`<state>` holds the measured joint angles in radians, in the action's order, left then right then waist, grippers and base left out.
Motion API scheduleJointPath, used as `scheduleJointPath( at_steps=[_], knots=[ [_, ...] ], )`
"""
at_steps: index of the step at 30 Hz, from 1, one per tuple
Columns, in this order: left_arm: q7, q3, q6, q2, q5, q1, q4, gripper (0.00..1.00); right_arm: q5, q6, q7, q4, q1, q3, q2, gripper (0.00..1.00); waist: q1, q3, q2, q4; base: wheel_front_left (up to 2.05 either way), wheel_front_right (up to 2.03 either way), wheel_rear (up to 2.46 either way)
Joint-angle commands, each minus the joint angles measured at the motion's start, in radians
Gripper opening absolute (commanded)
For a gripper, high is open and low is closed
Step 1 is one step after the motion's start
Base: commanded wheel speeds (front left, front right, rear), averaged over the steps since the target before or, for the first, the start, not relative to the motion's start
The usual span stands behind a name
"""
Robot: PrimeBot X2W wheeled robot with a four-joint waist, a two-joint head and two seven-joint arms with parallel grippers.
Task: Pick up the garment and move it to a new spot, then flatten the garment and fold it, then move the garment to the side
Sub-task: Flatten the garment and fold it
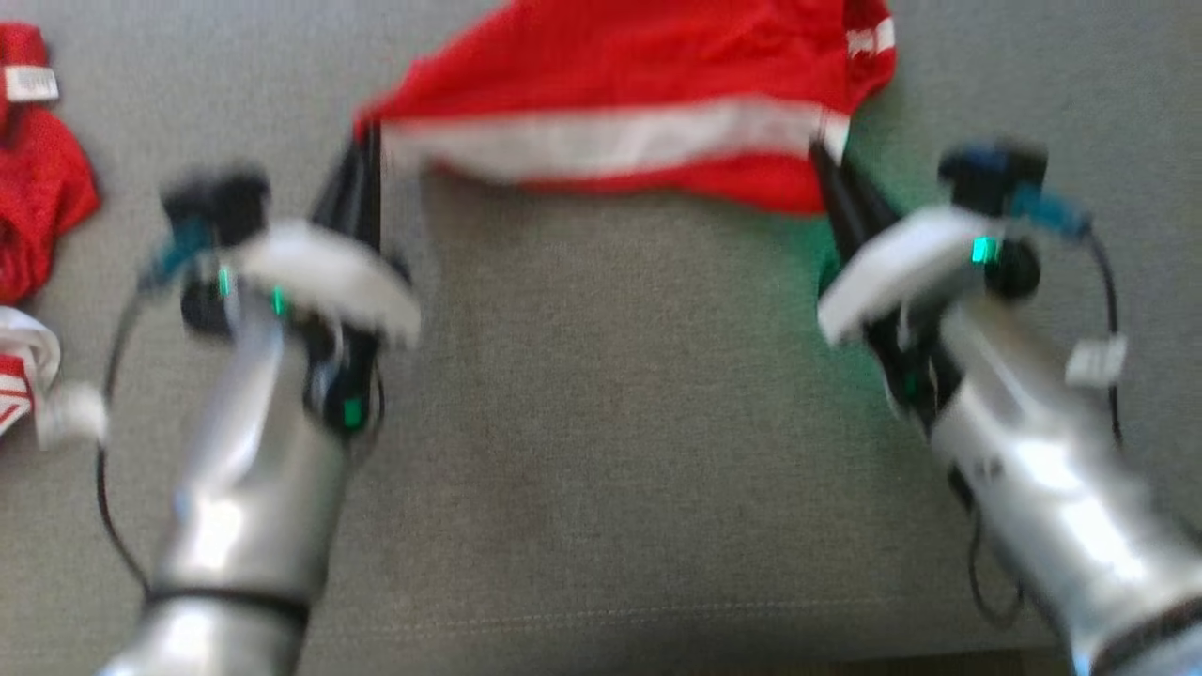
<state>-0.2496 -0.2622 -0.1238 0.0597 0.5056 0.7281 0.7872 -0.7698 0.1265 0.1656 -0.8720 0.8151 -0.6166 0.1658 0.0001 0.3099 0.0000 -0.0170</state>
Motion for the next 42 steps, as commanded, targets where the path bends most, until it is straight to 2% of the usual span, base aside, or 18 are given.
scheduleJointPath(
  at_steps=[1,6,13,20,26,31,36,42],
  knots=[
    [-0.012,0.041,0.0,0.036,-0.015,-0.032,-0.077,0.0,-0.01,0.004,0.002,0.061,-0.038,-0.014,0.005,0.0,-0.0001,-0.027,0.0,-0.009,0.0,0.0,0.0],
    [-0.012,0.067,0.026,0.049,-0.052,-0.286,-0.291,0.0,0.008,0.004,0.009,0.217,-0.235,0.01,0.059,0.0,-0.0001,-0.06,0.0,-0.019,0.0,0.0,0.0],
    [0.043,0.039,0.078,0.071,-0.067,-0.565,-0.535,0.0,0.099,0.004,-0.035,0.452,-0.526,0.149,0.066,0.0,-0.0001,-0.102,0.0,-0.013,0.0,0.0,0.0],
    [0.142,0.039,0.141,0.088,-0.042,-0.769,-0.733,0.0,0.238,0.004,-0.181,0.752,-0.848,0.357,-0.007,0.0,-0.0001,-0.158,0.0,-0.017,0.0,0.0,0.0],
    [0.204,0.051,0.203,0.093,-0.025,-0.896,-0.865,0.0,0.327,0.004,-0.323,0.972,-1.061,0.454,-0.08,0.0,-0.0001,-0.199,0.0,-0.023,0.0,0.0,0.0],
    [0.223,0.061,0.215,0.118,-0.033,-0.907,-0.929,0.0,0.352,0.004,-0.377,1.06,-1.116,0.478,-0.106,0.0,-0.0001,-0.198,0.0,-0.028,0.0,0.0,0.0],
    [0.235,0.046,0.173,0.152,-0.054,-0.788,-0.921,0.0,0.343,0.004,-0.369,1.074,-1.08,0.498,-0.114,0.0,-0.0001,-0.156,0.0,-0.033,0.0,0.0,0.0],
    [0.27,0.01,0.11,0.172,-0.088,-0.523,-0.838,0.0,0.266,0.004,-0.299,1.048,-0.956,0.511,-0.115,0.0,-0.0001,-0.049,0.0,-0.064,0.0,0.0,0.0]
  ],
)
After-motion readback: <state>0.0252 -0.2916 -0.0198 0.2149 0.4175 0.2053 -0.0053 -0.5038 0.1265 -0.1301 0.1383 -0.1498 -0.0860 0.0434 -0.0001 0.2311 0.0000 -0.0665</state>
